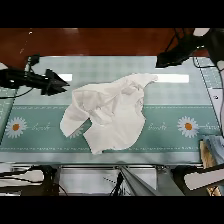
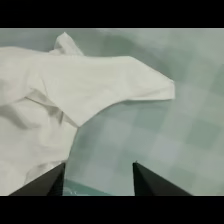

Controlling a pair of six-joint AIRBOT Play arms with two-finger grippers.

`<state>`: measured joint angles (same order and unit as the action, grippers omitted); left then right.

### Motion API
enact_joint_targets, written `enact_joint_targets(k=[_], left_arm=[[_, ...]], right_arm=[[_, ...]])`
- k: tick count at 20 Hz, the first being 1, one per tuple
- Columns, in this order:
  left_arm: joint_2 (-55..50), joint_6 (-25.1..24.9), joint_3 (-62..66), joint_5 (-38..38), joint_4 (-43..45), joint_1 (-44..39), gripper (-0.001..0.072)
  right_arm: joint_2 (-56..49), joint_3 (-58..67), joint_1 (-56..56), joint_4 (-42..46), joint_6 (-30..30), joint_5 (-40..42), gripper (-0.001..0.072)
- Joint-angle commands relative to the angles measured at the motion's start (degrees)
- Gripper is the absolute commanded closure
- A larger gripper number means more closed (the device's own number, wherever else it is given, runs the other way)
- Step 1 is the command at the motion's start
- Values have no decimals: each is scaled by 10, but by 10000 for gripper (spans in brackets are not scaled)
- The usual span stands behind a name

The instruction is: Fold the shirts.

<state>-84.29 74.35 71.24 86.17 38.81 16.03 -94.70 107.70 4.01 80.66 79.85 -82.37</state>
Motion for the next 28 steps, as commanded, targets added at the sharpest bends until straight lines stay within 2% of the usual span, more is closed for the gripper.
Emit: enact_joint_targets(k=[1, 3, 5, 6, 7, 10, 14, 19, 20, 22, 24, 25, 26, 28], left_arm=[[64, 45, 9, 75, 187, 63, 255], [115, 26, -55, 73, 252, 77, 252], [156, 26, -154, 41, 239, 94, 250], [168, 15, -201, 27, 229, 97, 226], [172, 9, -246, 18, 226, 97, 163], [171, -7, -336, -12, 215, 90, 156], [169, -19, -391, -73, 205, 70, 157], [134, -19, -402, -155, 140, 20, 159], [123, -14, -401, -185, 125, -1, 192], [104, -3, -401, -238, 97, -37, 316], [94, -1, -401, -267, 85, -61, 365], [93, -2, -401, -270, 85, -65, 592], [94, -8, -401, -270, 85, -64, 681], [96, -35, -401, -256, 86, -63, 682]], right_arm=[[64, 0, -36, 64, 6, -86, 219], [80, -14, -76, 52, 11, -132, 219], [101, -78, -118, 9, 10, -138, 219], [112, -120, -135, -5, 9, -136, 219], [125, -169, -150, -13, 9, -131, 219], [167, -291, -174, -31, -3, -90, 219], [203, -369, -174, -51, -13, -35, 219], [205, -374, -174, -86, -13, -17, 219], [205, -374, -174, -90, -12, -16, 219], [205, -374, -174, -96, -12, -16, 219], [205, -374, -174, -97, -12, -23, 219], [206, -377, -174, -96, -13, -27, 219], [209, -388, -174, -95, -13, -27, 219], [227, -431, -174, -94, -13, -13, 219]])
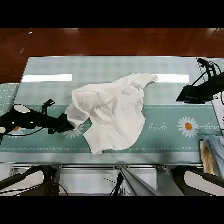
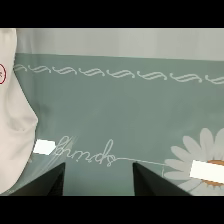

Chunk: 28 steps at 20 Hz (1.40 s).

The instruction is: Fold the shirts.

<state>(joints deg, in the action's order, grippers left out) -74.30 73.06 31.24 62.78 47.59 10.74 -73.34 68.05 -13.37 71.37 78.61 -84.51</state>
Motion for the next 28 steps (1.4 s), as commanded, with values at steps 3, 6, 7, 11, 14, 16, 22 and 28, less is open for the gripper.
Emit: enact_joint_targets(k=[3, 6, 7, 11, 14, 16, 22, 28], left_arm=[[3, -50, -1, -5, -2, -10, 682], [21, -57, -1, -4, -1, -10, 683], [27, -65, -1, 1, -1, -10, 683], [58, -71, -1, 9, -1, -10, 682], [83, -106, -1, 17, -1, -10, 683], [93, -111, 0, 28, -1, -10, 683], [96, -111, 0, 29, -2, -10, 683], [96, -114, 18, 28, -7, -10, 683]], right_arm=[[61, -138, 0, -37, 1, 32, 218], [95, -238, 0, -161, -9, 54, 109], [101, -264, 0, -207, -11, 63, 109], [108, -340, 96, -253, -8, 105, 111], [108, -372, 203, -244, 27, 198, 127], [108, -385, 243, -250, 69, 251, 180], [108, -402, 337, -255, 116, 310, 181], [53, -402, 447, -273, 191, 390, 214]])
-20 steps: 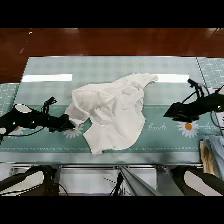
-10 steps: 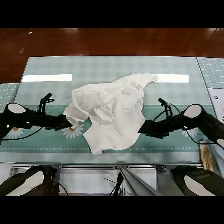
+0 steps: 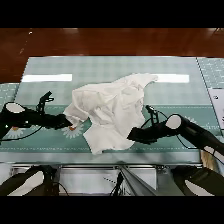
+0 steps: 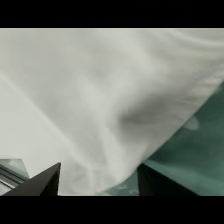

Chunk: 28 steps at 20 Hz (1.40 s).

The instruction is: Fold the shirts.

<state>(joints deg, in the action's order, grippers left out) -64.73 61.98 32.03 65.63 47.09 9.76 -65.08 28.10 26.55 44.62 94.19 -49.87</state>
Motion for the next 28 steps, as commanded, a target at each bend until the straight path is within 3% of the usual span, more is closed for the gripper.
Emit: enact_joint_targets(k=[1, 3, 4, 9, 13, 17, 21, 25, 28], left_arm=[[1, -4, 16, -1, -2, 0, 682], [1, -7, 32, 0, -2, 0, 683], [1, -12, 43, 0, -2, 0, 682], [37, -10, 183, 8, -24, 3, 683], [94, -10, 390, -19, -139, 52, 683], [148, 3, 588, -64, -160, 89, 683], [204, 3, 703, -112, -139, 110, 684], [274, 9, 735, -119, -93, 113, 684], [323, 38, 735, -112, 10, 113, 685]], right_arm=[[-44, -2, 57, -15, 35, 53, 360], [-50, -1, 56, -28, 35, 64, 684], [-40, 4, 49, -27, 29, 63, 698], [118, 92, -15, -24, -60, -4, 698], [251, 236, -109, 4, -78, -93, 698], [303, 396, -205, 66, -62, -131, 699], [302, 555, -277, 135, -61, -137, 699], [302, 657, -301, 149, -46, -135, 699], [302, 722, -301, 213, -9, -140, 699]])
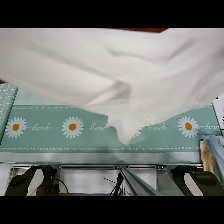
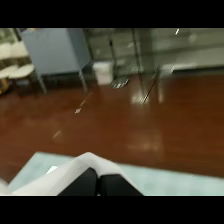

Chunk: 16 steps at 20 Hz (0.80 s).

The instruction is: Fold the shirts.

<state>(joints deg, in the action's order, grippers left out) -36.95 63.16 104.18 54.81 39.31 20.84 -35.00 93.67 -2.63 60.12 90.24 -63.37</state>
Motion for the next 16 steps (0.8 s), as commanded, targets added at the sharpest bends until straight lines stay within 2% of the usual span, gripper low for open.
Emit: enact_joint_targets(k=[1, 3, 5, 11, 13, 15, 16], left_arm=[[59, 53, 14, 7, 135, 2, 685], [81, 83, 14, 49, 191, 2, 685], [98, 83, 14, 97, 199, 2, 685], [113, 117, 13, 278, 266, 19, 685], [113, 143, 14, 287, 273, 19, 685], [115, 155, 14, 284, 271, 19, 685], [117, 160, 14, 281, 271, 19, 685]], right_arm=[[1, 83, -9, 84, 40, -9, 699], [1, 115, -9, 113, 43, -24, 699], [1, 131, -9, 116, 50, -52, 699], [1, 135, -9, 179, 53, -195, 699], [1, 135, -8, 165, 37, -193, 699], [1, 135, -8, 105, 0, -166, 699], [1, 135, -8, 88, 0, -145, 699]])
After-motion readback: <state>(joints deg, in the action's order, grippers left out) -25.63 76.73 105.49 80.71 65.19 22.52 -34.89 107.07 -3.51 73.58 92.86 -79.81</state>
